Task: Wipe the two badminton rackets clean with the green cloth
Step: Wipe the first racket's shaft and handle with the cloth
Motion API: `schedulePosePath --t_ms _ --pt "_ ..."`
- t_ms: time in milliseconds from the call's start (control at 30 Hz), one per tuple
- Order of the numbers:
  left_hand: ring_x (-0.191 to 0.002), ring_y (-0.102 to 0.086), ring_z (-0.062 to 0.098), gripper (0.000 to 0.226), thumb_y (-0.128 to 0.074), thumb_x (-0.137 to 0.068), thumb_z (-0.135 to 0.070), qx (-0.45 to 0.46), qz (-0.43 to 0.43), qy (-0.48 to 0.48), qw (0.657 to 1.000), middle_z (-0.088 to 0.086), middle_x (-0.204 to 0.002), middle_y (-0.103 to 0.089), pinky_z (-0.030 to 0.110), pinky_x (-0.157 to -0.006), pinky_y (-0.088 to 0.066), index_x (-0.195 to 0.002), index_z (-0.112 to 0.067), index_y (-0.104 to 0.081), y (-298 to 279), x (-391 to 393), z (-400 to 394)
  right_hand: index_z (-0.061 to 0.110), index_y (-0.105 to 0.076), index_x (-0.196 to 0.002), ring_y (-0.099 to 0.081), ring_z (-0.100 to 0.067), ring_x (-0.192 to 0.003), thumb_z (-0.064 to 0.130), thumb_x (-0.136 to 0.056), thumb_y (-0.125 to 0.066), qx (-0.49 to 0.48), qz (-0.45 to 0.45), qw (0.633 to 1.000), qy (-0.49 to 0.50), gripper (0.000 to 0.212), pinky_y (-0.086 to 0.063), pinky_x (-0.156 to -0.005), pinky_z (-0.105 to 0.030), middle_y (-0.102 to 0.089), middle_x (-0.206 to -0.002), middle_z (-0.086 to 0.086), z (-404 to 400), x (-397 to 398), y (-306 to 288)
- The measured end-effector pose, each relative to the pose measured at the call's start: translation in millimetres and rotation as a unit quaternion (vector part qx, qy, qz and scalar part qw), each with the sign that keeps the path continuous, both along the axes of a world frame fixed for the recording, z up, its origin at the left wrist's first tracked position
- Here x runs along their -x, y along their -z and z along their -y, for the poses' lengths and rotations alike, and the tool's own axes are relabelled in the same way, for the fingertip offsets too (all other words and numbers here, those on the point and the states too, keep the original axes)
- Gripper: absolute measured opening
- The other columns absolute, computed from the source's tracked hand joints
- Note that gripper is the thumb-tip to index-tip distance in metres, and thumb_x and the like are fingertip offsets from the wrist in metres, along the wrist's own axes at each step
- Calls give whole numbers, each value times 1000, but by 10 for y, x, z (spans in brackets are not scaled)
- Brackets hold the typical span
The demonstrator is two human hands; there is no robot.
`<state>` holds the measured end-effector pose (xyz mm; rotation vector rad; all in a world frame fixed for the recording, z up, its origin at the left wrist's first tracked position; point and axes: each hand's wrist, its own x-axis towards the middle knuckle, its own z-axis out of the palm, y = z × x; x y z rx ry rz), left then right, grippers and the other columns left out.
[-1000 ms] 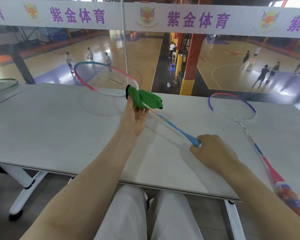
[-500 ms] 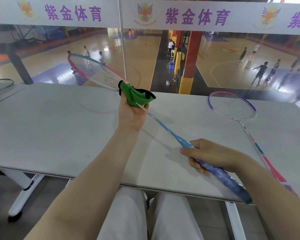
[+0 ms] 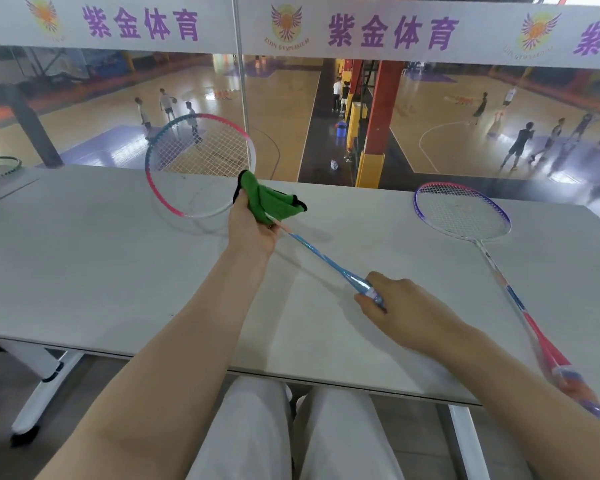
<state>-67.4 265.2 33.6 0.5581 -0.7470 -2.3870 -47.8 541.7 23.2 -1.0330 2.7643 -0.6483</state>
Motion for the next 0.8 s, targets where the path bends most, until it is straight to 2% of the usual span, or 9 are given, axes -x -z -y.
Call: schedulePosePath --t_ms 100,167,267,333,467,533,600,700,800 --pt "-114 -62 41 22 -52 -97 -32 5 -3 10 1000 10 -93 -68 65 -96 -45 -102 -15 -65 26 -16 -4 14 -40 -78 -39 -12 -46 44 -97 -50 56 167 984 4 37 -39 -45 -27 -43 -60 6 1 20 27" --pt "-99 -66 40 23 -49 -100 -27 -3 -41 9 999 9 -83 -68 66 -92 -47 -94 -16 -67 23 -43 -30 13 -39 -79 -39 -16 -41 43 -98 -50 69 243 967 -11 36 -38 -41 -26 -42 -58 0 -9 34 -53" --pt "-70 -70 29 26 -46 -101 -23 -27 -117 3 993 6 -72 -67 49 -65 -58 -87 -17 -67 -62 -85 -110 14 -44 -80 -36 -18 -41 37 -100 -48 96 352 931 -29 31 -33 -39 -24 -44 -56 -3 -11 45 -155" --pt "-66 -70 24 19 -47 -101 -24 -41 -140 -2 989 3 -74 -68 39 -59 -58 -98 -20 -65 -111 -91 -134 17 -46 -76 -33 -15 -42 38 -99 -48 125 467 875 -27 31 -28 -37 -21 -40 -56 -3 -26 68 -151" --pt "-80 -71 21 29 -50 -99 -27 -47 -152 -4 987 0 -90 -70 38 -72 -58 -127 -22 -59 -136 -66 -96 18 -49 -78 -33 -6 -35 47 -91 -59 195 697 686 -81 33 -26 -30 -16 -36 -52 1 -41 159 -56" --pt "-84 -71 22 39 -51 -99 -28 -51 -156 -5 986 1 -96 -69 39 -76 -58 -137 -20 -54 -138 -64 -87 17 -49 -80 -35 -5 -35 47 -87 -67 204 734 640 -99 35 -27 -29 -16 -37 -52 2 -46 173 -24" --pt "-80 -71 23 29 -49 -100 -27 -44 -154 -8 987 2 -92 -68 42 -75 -58 -126 -21 -61 -122 -73 -98 17 -52 -78 -36 -5 -35 48 -88 -66 198 715 664 -97 35 -28 -31 -17 -39 -53 1 -39 159 -20" --pt "-74 -70 25 18 -45 -101 -24 -39 -141 -27 989 4 -86 -66 48 -71 -59 -103 -23 -63 -70 -75 -111 17 -50 -80 -35 -10 -41 46 -96 -53 157 590 790 -54 34 -30 -37 -21 -41 -58 -2 -13 87 -68" --pt "-80 -65 27 16 -47 -100 -22 -35 -130 -26 991 3 -82 -65 56 -86 -54 -98 -22 -62 8 -35 -62 15 -48 -85 -37 -15 -45 43 -99 -48 107 435 894 -21 31 -35 -42 -24 -45 -62 -4 6 0 -142"
